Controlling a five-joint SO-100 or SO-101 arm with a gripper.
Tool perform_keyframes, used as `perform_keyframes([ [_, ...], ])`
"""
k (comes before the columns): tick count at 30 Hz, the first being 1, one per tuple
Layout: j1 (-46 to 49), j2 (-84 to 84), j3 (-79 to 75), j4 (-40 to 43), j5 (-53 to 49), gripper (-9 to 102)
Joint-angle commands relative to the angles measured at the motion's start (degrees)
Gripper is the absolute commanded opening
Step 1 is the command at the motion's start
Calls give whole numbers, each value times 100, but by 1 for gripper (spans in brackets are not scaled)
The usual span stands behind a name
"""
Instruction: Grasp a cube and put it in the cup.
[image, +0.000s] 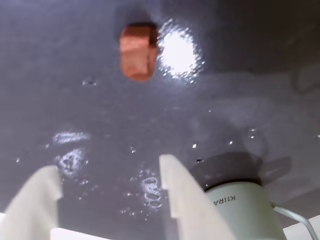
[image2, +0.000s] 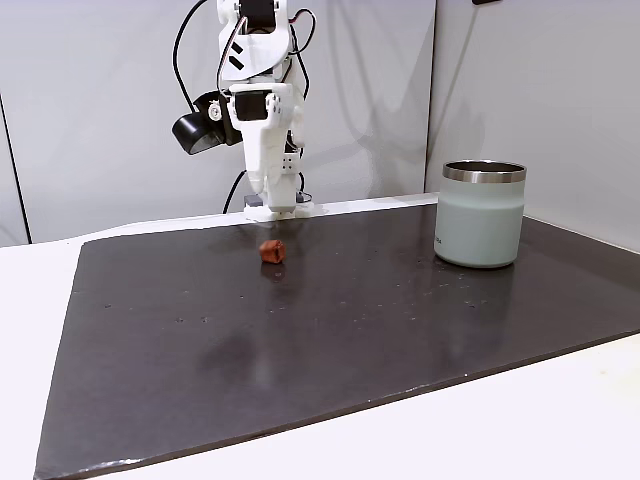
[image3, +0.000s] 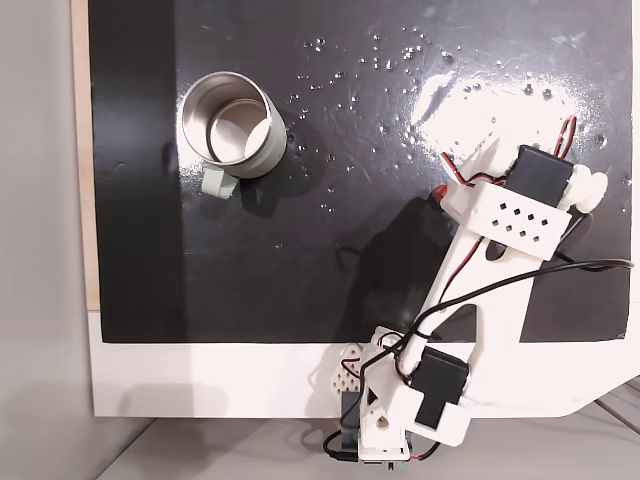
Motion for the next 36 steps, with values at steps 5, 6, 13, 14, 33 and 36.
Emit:
perform_keyframes([
  [5,-9,-26,-123,18,88,27],
  [6,-44,-35,-88,-9,88,28],
  [13,-299,-246,-35,-9,62,30],
  [14,-316,-308,-53,26,62,30],
  [33,-9,-1046,439,-114,-343,28],
  [36,35,-1055,642,-272,-396,28],
])
